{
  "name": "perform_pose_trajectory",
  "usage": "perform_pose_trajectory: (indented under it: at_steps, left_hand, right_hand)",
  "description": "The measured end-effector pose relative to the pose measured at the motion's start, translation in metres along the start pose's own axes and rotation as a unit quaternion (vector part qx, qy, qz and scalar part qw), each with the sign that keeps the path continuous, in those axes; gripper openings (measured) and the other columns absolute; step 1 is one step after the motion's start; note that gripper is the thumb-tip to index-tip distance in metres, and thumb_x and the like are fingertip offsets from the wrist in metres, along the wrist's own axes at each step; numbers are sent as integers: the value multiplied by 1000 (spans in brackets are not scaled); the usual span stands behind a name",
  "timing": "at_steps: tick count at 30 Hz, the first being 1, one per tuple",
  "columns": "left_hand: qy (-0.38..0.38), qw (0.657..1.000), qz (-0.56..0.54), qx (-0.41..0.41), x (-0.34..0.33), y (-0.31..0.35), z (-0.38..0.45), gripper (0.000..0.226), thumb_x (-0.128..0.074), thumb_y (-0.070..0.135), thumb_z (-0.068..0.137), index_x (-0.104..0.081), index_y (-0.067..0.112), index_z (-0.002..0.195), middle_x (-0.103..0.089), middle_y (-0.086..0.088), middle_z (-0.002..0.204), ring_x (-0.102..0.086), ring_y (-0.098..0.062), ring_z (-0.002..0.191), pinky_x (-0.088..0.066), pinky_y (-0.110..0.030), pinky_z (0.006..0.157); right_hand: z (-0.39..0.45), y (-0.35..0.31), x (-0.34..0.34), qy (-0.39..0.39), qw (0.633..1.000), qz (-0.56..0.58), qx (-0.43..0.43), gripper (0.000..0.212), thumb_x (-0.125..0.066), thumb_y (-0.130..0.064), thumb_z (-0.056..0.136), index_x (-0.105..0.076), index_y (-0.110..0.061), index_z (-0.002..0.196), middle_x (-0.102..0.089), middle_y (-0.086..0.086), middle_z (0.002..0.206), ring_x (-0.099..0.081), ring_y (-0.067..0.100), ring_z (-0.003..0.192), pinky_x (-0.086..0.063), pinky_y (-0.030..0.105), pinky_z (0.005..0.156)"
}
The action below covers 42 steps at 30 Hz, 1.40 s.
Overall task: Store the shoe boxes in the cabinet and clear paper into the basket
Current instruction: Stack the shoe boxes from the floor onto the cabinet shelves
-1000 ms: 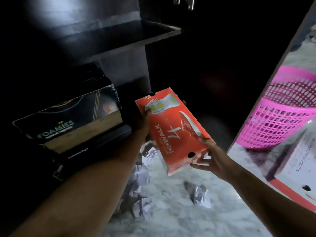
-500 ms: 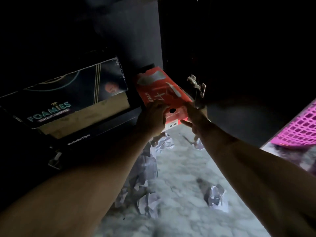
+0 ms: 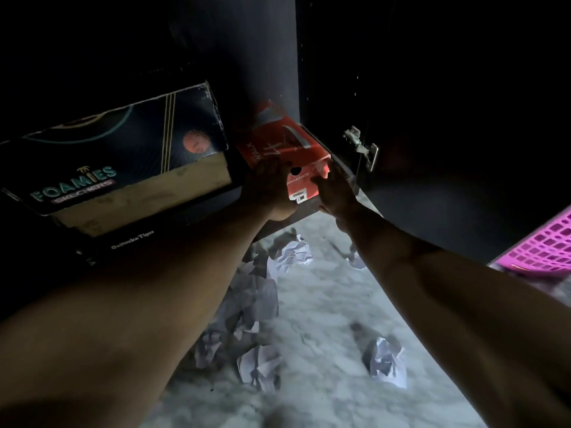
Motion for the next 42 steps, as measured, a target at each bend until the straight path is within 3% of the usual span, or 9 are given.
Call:
perform_pose_trajectory:
  at_steps: [4, 6, 9, 13, 20, 30, 36, 39, 42]
  left_hand:
    - [117, 991, -62, -29, 10, 14, -21, 73, -76, 36, 84, -42, 21, 147, -47, -7, 148, -40, -31, 140, -41, -44, 112]
    - [151, 984, -79, -55, 18, 28, -37, 65, -73, 34, 84, -48, 20, 142, -52, -8, 140, -45, -30, 134, -47, -45, 105]
    - [127, 982, -111, -81, 25, 54, -61, 53, -66, 36, 85, -54, 21, 135, -56, -7, 127, -51, -28, 123, -50, -44, 96]
    - [105, 967, -177, -147, 21, 99, -102, 37, -64, 29, 84, -58, 24, 120, -62, 3, 104, -61, -21, 95, -54, -42, 81]
    - [14, 936, -258, -241, 5, 220, -149, 8, -60, 27, 88, -61, 30, 95, -60, 14, 86, -57, -9, 75, -52, -30, 68]
    - [-187, 886, -392, -163, -49, 410, -155, 32, -74, 29, 88, -67, 19, 117, -69, 0, 109, -65, -18, 99, -50, -27, 85]
    - [-283, 862, -413, -79, -93, 473, -141, 60, -58, 37, 101, -38, 16, 153, -47, -6, 155, -47, -27, 140, -38, -30, 106]
    - [-291, 840, -451, -86, -104, 481, -142, 43, -53, 29, 106, -51, 13, 146, -59, -5, 137, -55, -20, 127, -37, -22, 91]
    - [-274, 824, -494, -56, -113, 472, -145, 40, -59, 44, 101, -54, 23, 135, -62, 4, 127, -59, -17, 110, -44, -28, 89]
  right_hand:
    - [-26, -5, 16, 16, 997, -42, 55, 38, -60, -22, 90, -64, -22, 128, -68, -8, 100, -57, -1, 72, -45, 16, 61]
    - [-50, -4, 29, 29, 996, -62, 57, 21, -63, -19, 94, -67, -29, 112, -70, -10, 95, -64, 5, 77, -53, 26, 73]
    - [-93, -3, 54, 50, 995, -80, 27, 18, -67, -30, 87, -62, -37, 103, -72, -1, 101, -70, 25, 95, -55, 46, 97]
    - [-156, -6, 97, 48, 994, -96, -9, 13, -66, -13, 94, -73, -21, 102, -77, 4, 98, -69, 12, 74, -55, 21, 65]
    - [-274, 24, 210, 161, 973, -163, -36, 28, -60, -30, 90, -77, -8, 92, -76, 2, 91, -71, 20, 84, -58, 41, 83]
    - [-350, 111, 374, 502, 838, -118, -178, 33, -63, -29, 91, -65, -18, 122, -67, 14, 126, -64, 33, 117, -53, 46, 100]
    - [-333, 154, 401, 471, 848, -37, -238, 58, -60, -32, 98, -42, -7, 147, -58, 17, 142, -59, 38, 123, -48, 45, 107]
    - [-327, 158, 402, 425, 878, 38, -218, 45, -58, -21, 102, -46, -6, 142, -65, 12, 129, -66, 22, 92, -51, 33, 84]
    - [-328, 165, 402, 427, 878, 37, -213, 41, -61, -25, 100, -54, -6, 137, -68, 12, 124, -68, 28, 101, -50, 28, 71]
Point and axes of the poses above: each hand's wrist, its own z-axis towards the middle knuckle, its own x-axis out of the back of the hand, y = z × x, the point moved 1 cm from there along z, towards the middle knuckle
